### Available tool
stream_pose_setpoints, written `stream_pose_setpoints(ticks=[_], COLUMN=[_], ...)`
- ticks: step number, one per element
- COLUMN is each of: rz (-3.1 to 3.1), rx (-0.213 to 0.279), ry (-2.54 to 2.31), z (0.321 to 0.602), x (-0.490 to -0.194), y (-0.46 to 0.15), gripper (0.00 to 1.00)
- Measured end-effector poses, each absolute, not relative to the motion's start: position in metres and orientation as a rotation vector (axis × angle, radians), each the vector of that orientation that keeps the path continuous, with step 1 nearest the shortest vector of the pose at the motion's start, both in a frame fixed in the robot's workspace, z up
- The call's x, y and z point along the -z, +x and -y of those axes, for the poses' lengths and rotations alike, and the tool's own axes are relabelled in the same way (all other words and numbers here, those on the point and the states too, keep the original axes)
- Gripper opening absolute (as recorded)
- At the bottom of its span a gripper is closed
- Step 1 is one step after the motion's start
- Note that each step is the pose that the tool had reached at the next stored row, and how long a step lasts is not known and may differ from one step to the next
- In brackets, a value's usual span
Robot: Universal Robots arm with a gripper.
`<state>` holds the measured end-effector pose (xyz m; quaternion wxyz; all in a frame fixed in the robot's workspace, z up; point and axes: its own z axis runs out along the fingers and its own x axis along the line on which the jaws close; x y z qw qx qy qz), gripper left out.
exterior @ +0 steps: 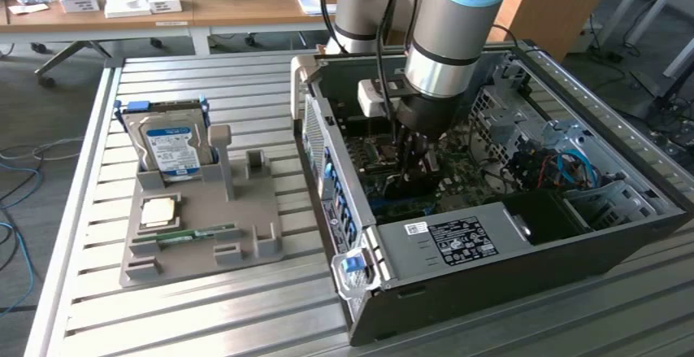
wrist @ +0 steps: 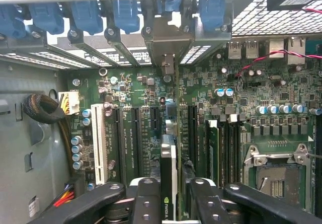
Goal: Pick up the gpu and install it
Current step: 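Insert the gpu into the slot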
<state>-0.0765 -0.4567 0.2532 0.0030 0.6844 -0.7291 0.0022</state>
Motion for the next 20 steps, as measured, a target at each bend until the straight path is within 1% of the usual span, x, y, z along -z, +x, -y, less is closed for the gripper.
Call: stream_pose_setpoints(ticks=[20], rz=[2.287], rx=[-0.005], ry=[2.147], z=[0.4582], x=[-0.2520], y=[-0.0768], gripper=[0.27])
